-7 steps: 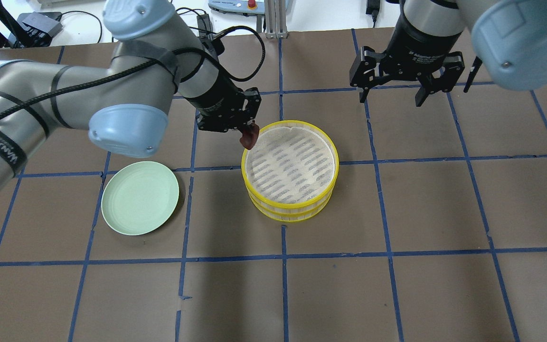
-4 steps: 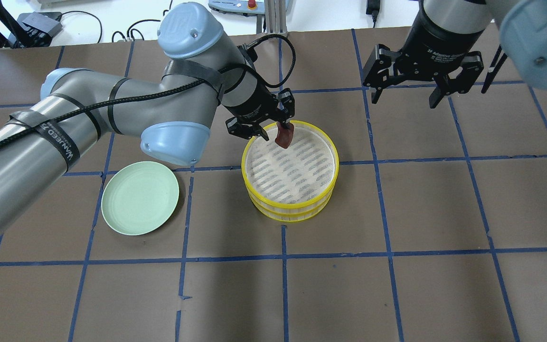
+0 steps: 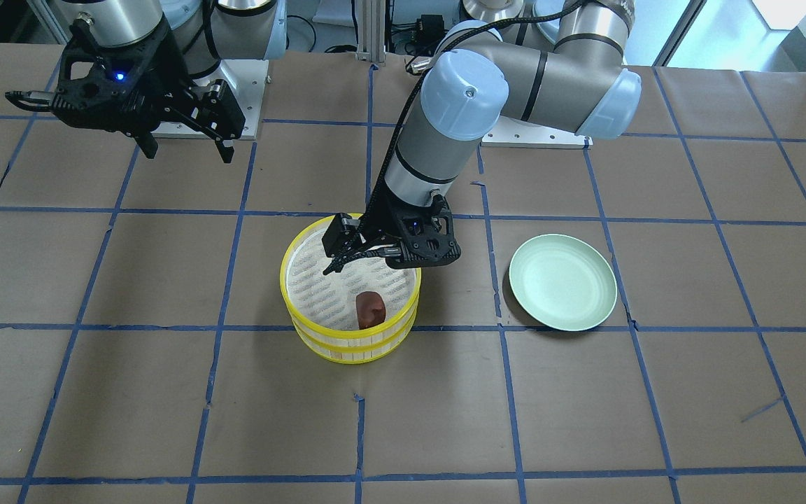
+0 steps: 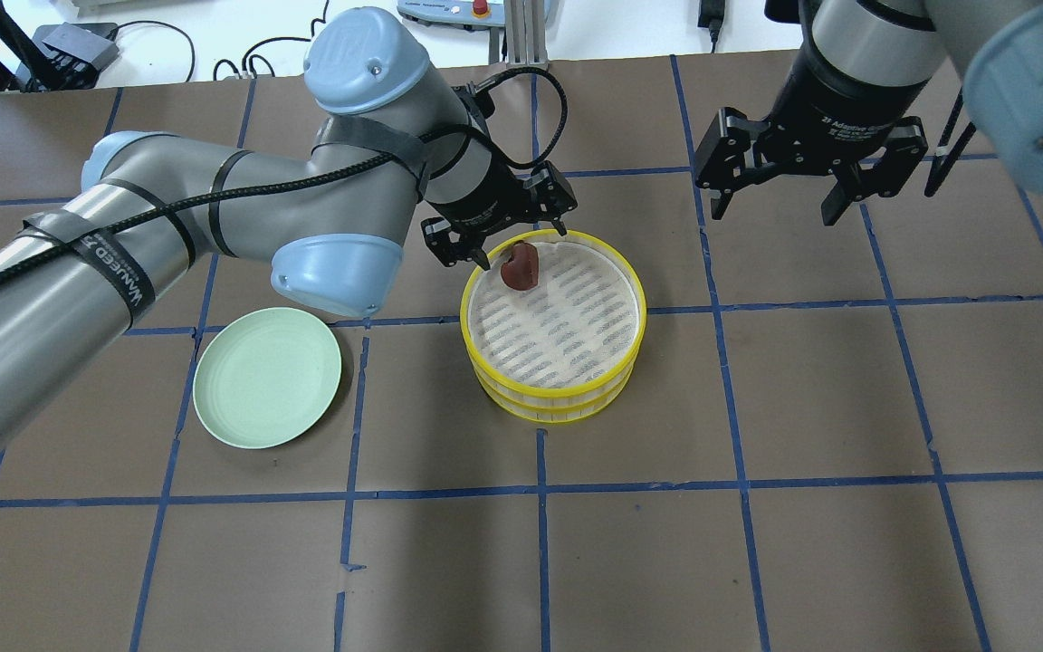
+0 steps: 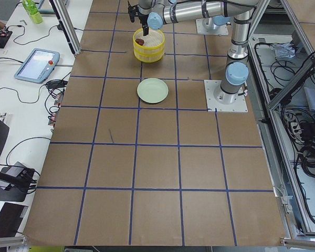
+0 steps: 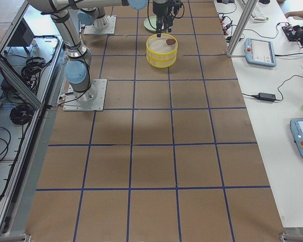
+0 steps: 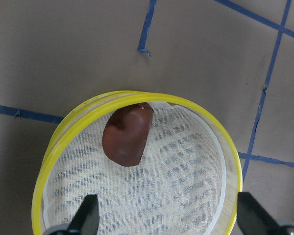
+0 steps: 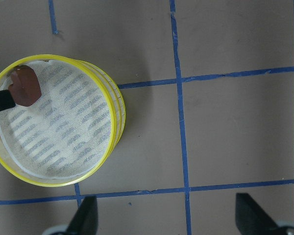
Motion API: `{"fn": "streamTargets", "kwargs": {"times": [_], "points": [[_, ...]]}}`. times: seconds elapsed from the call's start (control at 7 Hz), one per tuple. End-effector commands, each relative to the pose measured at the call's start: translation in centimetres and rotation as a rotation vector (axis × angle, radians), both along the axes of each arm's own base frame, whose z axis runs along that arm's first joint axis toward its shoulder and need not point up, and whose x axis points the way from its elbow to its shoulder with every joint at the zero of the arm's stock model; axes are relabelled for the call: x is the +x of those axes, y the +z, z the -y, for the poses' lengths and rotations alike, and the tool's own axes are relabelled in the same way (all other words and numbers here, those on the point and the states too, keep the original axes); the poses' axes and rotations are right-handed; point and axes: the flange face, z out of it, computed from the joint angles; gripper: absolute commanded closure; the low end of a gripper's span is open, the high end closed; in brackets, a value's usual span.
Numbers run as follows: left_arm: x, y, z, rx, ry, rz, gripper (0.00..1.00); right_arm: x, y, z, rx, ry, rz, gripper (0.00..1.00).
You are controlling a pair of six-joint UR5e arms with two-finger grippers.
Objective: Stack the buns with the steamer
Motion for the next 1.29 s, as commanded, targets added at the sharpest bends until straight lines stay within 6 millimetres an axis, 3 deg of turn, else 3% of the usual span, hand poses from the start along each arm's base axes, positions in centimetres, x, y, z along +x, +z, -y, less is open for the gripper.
{"fn": "streamTargets", "kwargs": {"times": [0.0,0.14,0.29,0.43,0.57,0.71,1.14], "points": [[7.3,2.6,2.5,-0.08,-0.221,0.129,0.0,-0.1,0.0,0.1,-0.002,-0.006,0.005,0.0],[11.7,5.0,2.2,-0.047,-0.334,0.16,0.0,-0.1,0.1,0.1,-0.003,-0.006,0.007,0.0],[15.7,8.4,1.2,0.01,-0.308,0.215,0.0,-0.1,0.1,0.1,-0.003,-0.007,0.007,0.0],[18.4,11.8,-0.9,0.097,-0.278,0.285,0.0,-0.1,0.1,0.1,-0.003,-0.007,0.007,0.0],[18.9,14.7,-3.4,0.132,-0.266,0.302,0.0,-0.1,0.1,0.1,-0.003,-0.007,0.007,0.0],[18.9,15.7,-4.4,0.121,-0.256,0.311,0.0,0.0,0.1,0.1,-0.001,-0.007,0.007,0.0],[18.9,14.9,-4.6,0.137,-0.249,0.308,0.0,-0.1,0.2,0.0,-0.001,-0.007,0.005,0.0]]}}
